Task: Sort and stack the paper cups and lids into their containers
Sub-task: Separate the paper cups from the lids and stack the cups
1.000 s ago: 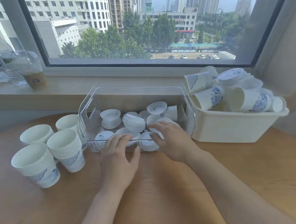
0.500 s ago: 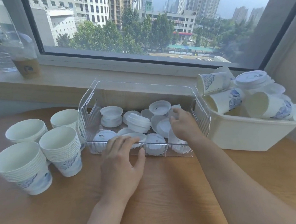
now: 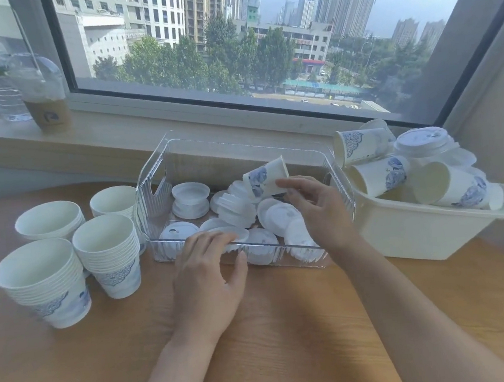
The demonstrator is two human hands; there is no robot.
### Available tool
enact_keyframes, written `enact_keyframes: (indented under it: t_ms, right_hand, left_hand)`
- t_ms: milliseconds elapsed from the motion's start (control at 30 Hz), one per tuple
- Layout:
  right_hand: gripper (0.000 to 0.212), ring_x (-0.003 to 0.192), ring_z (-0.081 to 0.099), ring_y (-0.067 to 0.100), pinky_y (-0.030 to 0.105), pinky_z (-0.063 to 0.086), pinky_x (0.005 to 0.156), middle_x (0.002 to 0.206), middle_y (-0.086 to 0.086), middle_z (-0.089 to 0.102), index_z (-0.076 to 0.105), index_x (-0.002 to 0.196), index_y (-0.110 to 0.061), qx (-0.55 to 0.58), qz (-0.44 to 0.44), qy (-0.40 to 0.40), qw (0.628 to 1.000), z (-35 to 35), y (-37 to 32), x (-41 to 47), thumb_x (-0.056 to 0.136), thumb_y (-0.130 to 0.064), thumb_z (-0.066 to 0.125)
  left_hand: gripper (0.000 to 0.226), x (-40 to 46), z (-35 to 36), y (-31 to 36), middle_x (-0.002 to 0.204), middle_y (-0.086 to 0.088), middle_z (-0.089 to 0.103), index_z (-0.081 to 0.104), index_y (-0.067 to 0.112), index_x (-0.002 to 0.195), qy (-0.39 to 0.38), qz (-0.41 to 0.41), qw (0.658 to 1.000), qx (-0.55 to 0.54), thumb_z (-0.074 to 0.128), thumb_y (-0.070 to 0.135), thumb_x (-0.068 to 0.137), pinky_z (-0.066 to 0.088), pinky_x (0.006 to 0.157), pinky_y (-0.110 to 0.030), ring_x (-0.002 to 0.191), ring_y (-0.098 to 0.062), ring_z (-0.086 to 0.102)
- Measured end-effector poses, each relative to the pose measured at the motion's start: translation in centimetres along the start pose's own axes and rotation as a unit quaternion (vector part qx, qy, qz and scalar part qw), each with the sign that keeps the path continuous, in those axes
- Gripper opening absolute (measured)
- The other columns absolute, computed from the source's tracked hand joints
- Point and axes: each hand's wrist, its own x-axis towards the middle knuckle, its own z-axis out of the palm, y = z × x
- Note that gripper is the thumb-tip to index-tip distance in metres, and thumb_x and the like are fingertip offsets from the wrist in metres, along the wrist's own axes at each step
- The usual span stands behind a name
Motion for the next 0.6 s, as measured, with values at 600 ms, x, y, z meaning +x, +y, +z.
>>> enact_keyframes:
  t_ms: [600]
  right_hand:
    - [0.020, 0.107, 0.068, 0.014, 0.016, 0.047, 0.085, 0.113, -0.011, 0.075, 0.081, 0.105, -0.021, -0.076, -0.106, -0.126, 0.983, -7.7, -4.6, -6.3, 0.103, -0.011, 0.065]
  left_hand:
    - [0.071, 1.8, 0.9, 9.4, 0.130, 0.003, 0.065, 0.052, 0.018, 0.149, -0.017, -0.009, 0.995, -0.096, 0.078, 0.047, 0.088, 0.049, 0.095, -0.035, 0.119, -0.014, 0.056]
